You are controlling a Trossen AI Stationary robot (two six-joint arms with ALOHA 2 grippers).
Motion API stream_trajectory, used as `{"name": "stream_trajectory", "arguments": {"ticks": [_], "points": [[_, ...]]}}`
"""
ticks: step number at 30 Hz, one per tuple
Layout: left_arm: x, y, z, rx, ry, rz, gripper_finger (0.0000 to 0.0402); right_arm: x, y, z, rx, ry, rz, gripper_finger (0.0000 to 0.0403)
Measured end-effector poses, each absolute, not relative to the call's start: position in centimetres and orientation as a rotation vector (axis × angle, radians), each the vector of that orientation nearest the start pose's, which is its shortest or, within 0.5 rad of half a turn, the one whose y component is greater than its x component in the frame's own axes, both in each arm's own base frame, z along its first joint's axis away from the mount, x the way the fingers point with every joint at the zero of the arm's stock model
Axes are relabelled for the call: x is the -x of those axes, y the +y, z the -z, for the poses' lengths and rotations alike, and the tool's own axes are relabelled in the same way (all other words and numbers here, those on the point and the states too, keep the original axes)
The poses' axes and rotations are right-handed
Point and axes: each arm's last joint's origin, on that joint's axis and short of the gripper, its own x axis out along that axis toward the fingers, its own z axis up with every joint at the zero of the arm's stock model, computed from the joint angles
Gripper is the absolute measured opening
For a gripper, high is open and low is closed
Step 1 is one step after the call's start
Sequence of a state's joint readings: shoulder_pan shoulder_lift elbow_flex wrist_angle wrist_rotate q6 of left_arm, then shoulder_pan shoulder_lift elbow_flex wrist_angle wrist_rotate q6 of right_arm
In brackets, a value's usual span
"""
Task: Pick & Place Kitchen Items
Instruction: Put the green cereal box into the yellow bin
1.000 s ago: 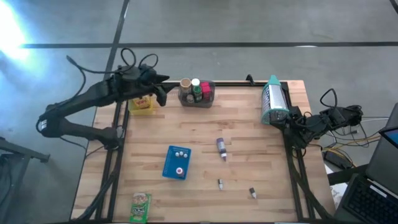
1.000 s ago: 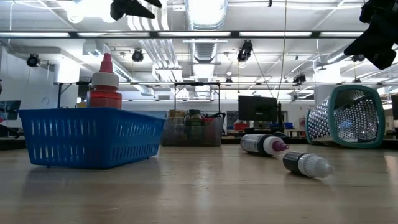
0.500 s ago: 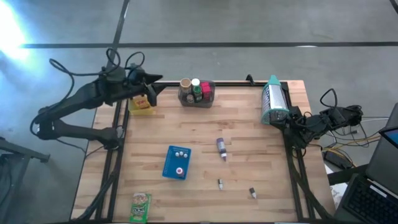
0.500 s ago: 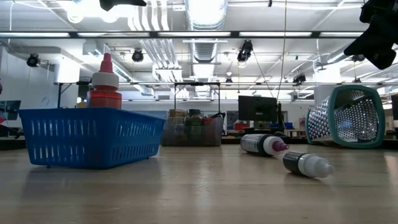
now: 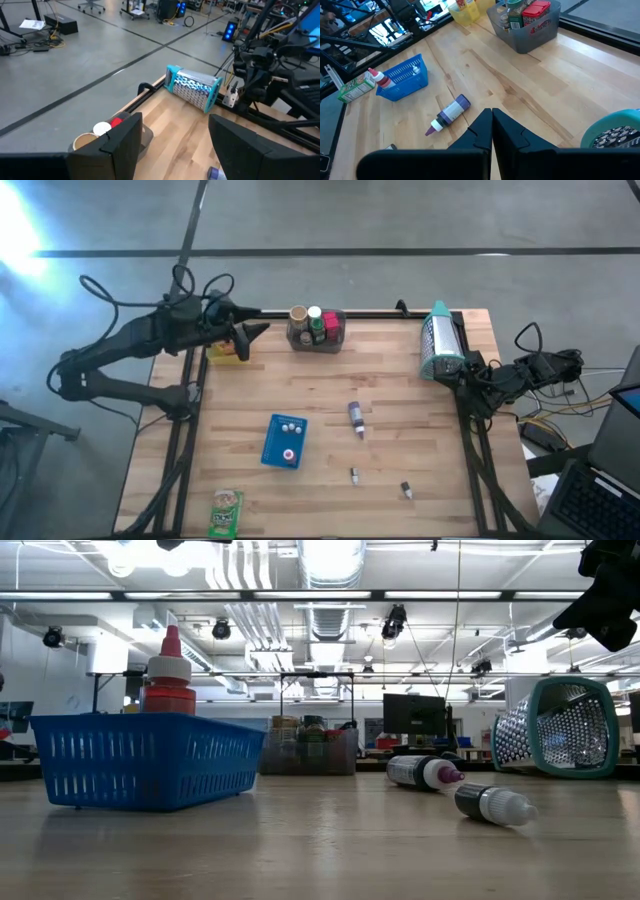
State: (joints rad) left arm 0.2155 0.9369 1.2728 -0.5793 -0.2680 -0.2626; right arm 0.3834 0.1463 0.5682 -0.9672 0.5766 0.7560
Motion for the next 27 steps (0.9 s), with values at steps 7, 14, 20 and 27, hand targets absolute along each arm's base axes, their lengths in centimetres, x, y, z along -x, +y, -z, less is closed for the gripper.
{"name": "stream_trajectory", "arguments": {"ticks": [7, 14, 20, 27], "points": [[-17.2, 3.5, -42.7, 0.237, 0.209, -0.47, 0.0233, -4.0, -0.1, -24.9, -0.487, 0.384, 0.356, 0.0008], [-17.5, 2.9, -42.6, 0.193, 0.228, -0.438, 0.0233, -4.0, -0.1, -24.9, -0.487, 0.384, 0.356, 0.0008], [-17.3, 2.8, -42.8, 0.182, 0.228, -0.422, 0.0233, -4.0, -0.1, -24.9, -0.487, 0.384, 0.357, 0.0008], [-17.3, 2.6, -42.8, 0.09, 0.26, -0.344, 0.0234, -4.0, -0.1, -24.9, -0.487, 0.384, 0.356, 0.0008]]}}
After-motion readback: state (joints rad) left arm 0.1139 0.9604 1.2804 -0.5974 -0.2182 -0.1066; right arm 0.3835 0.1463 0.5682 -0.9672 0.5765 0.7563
